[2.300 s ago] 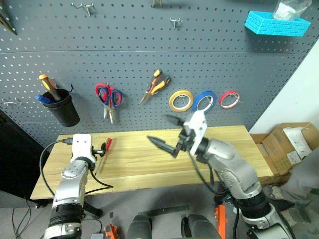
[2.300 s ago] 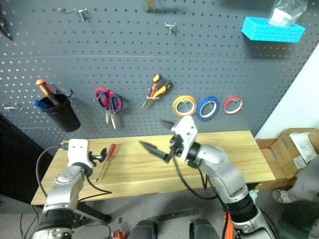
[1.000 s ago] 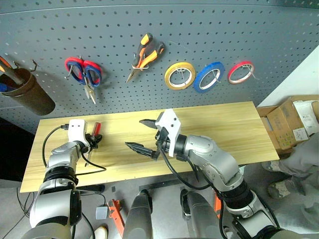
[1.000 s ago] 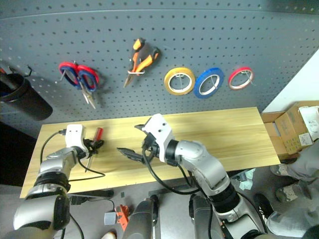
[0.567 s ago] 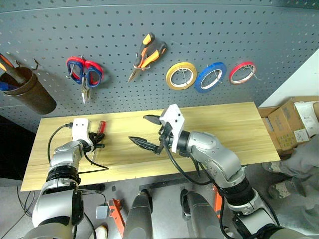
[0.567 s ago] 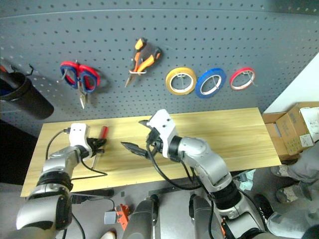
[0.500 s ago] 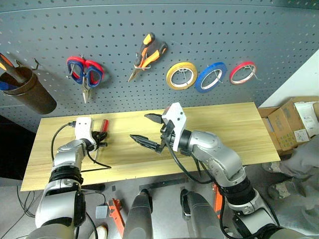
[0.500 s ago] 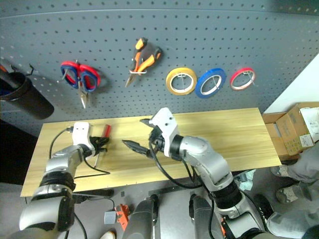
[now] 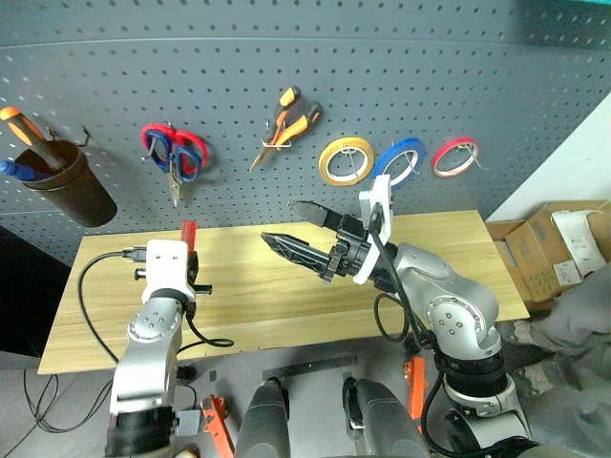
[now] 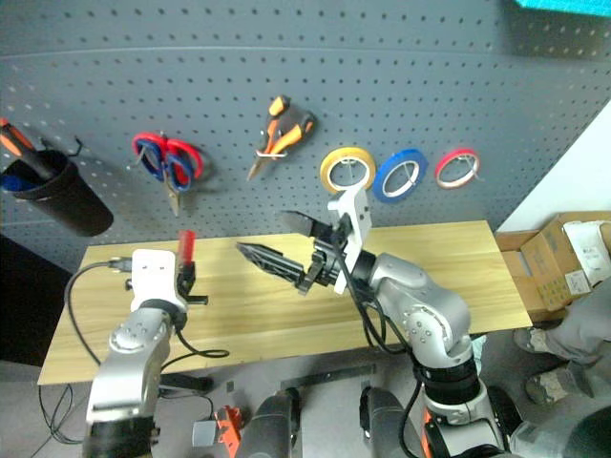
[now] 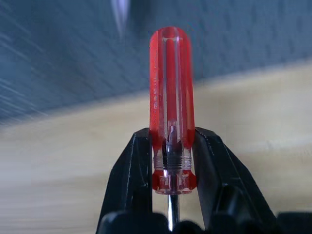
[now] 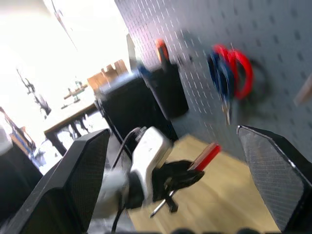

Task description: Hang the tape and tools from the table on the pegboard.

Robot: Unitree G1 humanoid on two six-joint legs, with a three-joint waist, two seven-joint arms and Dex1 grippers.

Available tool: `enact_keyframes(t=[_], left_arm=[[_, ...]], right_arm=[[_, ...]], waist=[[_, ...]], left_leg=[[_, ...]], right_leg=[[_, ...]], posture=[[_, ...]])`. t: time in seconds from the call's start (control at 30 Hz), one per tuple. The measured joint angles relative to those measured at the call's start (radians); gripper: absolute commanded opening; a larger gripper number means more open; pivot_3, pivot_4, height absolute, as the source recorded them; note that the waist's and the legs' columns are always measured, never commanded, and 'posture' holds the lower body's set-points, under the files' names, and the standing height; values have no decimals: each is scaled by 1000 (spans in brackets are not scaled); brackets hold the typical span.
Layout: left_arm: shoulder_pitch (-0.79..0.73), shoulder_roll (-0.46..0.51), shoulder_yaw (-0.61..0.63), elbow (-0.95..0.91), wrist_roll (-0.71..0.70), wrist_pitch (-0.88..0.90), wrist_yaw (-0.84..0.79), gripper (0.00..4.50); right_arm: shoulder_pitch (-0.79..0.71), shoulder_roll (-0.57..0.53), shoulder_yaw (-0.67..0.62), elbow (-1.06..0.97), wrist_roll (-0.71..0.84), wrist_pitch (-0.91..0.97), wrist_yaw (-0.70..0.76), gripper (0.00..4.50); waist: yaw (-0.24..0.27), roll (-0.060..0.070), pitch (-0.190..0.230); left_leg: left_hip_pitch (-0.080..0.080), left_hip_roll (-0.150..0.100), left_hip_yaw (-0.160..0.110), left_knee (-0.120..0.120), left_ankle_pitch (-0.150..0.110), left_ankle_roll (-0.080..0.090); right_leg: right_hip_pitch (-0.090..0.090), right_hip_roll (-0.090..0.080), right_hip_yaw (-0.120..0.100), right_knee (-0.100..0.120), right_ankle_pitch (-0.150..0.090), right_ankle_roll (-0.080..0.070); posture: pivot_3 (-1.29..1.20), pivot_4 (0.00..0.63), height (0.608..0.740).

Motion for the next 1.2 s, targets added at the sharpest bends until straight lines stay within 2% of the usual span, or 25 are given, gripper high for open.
enact_keyframes(t=[0.13, 0.23, 0.37, 0.6, 0.67, 1.0, 1.2], left_arm=[[-32, 41, 1, -42, 96, -73, 61, 823], [-123, 93, 32, -40, 139, -128, 95, 823], [-266, 155, 86, 24, 141, -203, 113, 823], [-656, 201, 104, 430, 28, -324, 76, 823], [-742, 207, 118, 557, -9, -368, 62, 823], [-950, 219, 129, 1013, -89, -546, 21, 823], [-955, 220, 129, 1131, -103, -604, 18, 823]], right_arm=[[-65, 62, 7, 49, -13, -79, -13, 4500], [-104, 84, 14, 96, -33, -134, -14, 4500], [-116, 85, 22, 158, -67, -190, -3, 4500], [-121, 80, 43, 217, -117, -254, 13, 4500], [-122, 78, 43, 230, -134, -273, 13, 4500], [-121, 54, 44, 248, -169, -306, 18, 4500], [-96, 47, 47, 247, -169, -305, 16, 4500]], waist=[[17, 0, -30], [38, -1, -54], [56, -2, -85], [93, -8, -111], [96, -8, -116], [99, -11, -122], [99, -11, -123]], left_leg=[[2, 0, 0, 1, 1, 0], [3, 1, 1, 1, 1, 1], [3, 1, 6, 2, 2, 2], [3, 2, 7, 2, 2, 2], [3, 2, 8, 2, 2, 2], [3, 2, 8, 3, 2, 2], [3, 2, 8, 4, 2, 2]], right_leg=[[3, 5, -1, -1, 1, -1], [5, 6, -1, -9, 7, -5], [6, 5, 2, -12, 10, -1], [6, 7, 2, -11, 11, 0], [5, 7, 2, -11, 13, -4], [5, 7, 3, -9, 14, -5], [5, 7, 3, -7, 14, -5]], posture=[[261, 55, 740], [272, 40, 740], [277, 27, 740], [262, 7, 740], [261, 8, 740], [247, 18, 740], [237, 31, 740]])
